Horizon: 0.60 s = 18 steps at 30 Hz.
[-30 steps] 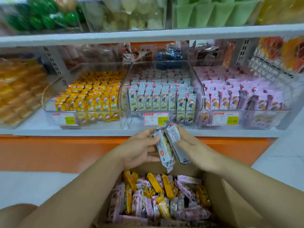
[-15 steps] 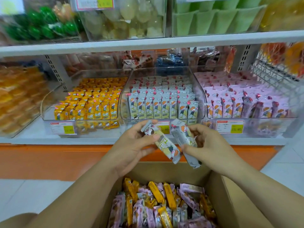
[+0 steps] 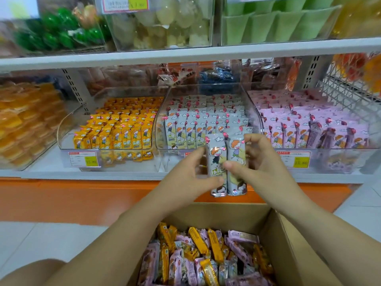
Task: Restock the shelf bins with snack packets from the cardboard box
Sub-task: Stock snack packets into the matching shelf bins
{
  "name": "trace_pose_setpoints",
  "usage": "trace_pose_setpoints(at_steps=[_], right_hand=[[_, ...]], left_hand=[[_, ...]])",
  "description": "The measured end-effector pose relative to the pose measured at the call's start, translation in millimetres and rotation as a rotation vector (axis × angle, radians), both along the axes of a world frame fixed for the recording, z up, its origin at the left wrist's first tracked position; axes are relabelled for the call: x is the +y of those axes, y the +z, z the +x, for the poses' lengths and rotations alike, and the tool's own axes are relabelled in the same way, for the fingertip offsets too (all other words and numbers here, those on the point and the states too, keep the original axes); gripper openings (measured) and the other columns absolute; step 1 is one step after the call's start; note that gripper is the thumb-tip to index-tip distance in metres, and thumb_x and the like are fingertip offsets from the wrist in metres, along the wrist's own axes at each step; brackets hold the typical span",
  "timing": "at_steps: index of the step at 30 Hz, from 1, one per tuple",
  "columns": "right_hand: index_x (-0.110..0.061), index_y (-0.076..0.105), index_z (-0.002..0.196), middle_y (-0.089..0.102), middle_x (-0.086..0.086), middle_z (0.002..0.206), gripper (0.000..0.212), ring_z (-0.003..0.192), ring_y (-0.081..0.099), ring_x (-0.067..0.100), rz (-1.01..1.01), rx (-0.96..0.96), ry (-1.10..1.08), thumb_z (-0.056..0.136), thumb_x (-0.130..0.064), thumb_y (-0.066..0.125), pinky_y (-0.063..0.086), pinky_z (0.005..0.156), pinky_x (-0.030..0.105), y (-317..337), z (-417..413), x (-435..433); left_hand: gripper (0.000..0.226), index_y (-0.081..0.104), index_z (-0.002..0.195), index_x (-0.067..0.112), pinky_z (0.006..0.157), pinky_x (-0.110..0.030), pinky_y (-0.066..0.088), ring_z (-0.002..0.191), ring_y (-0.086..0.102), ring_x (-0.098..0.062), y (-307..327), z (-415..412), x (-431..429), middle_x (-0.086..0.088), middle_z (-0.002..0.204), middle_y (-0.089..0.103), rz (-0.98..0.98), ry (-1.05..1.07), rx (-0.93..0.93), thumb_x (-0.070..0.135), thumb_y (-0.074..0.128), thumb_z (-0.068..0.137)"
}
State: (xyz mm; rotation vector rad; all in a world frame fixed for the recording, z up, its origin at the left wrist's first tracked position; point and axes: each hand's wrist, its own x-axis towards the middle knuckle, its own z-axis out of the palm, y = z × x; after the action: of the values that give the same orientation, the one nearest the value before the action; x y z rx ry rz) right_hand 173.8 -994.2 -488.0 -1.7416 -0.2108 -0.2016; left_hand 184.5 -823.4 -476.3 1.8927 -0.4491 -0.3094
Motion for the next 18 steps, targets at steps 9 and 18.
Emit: trace_pose_setpoints(at_steps=[9, 18], right_hand=[[-0.040, 0.042, 0.101, 0.048, -0.014, 0.086, 0.034, 0.066, 0.044, 0.009, -0.112, -0.168, -0.046, 0.084, -0.022, 0.065, 0.043, 0.064, 0.024, 15.5, 7.6, -18.9], [-0.049, 0.041, 0.102, 0.057, -0.011, 0.101, 0.045, 0.091, 0.056, 0.012, -0.281, -0.344, -0.164, 0.089, -0.012, 0.062, 0.048, 0.081, 0.034, 23.3, 7.6, -28.1]], left_hand=[[0.026, 0.055, 0.109, 0.044, 0.070, -0.007, 0.040, 0.082, 0.051, 0.012, 47.0, 20.7, -11.8, 0.034, 0.087, 0.052, 0.277, 0.028, -0.337, 0.036, 0.065, 0.087], [0.052, 0.050, 0.133, 0.032, 0.087, 0.001, 0.026, 0.113, 0.041, 0.006, 64.4, 28.1, -42.0, 0.014, 0.131, 0.054, 0.417, 0.006, -0.723, 0.024, 0.068, 0.086]])
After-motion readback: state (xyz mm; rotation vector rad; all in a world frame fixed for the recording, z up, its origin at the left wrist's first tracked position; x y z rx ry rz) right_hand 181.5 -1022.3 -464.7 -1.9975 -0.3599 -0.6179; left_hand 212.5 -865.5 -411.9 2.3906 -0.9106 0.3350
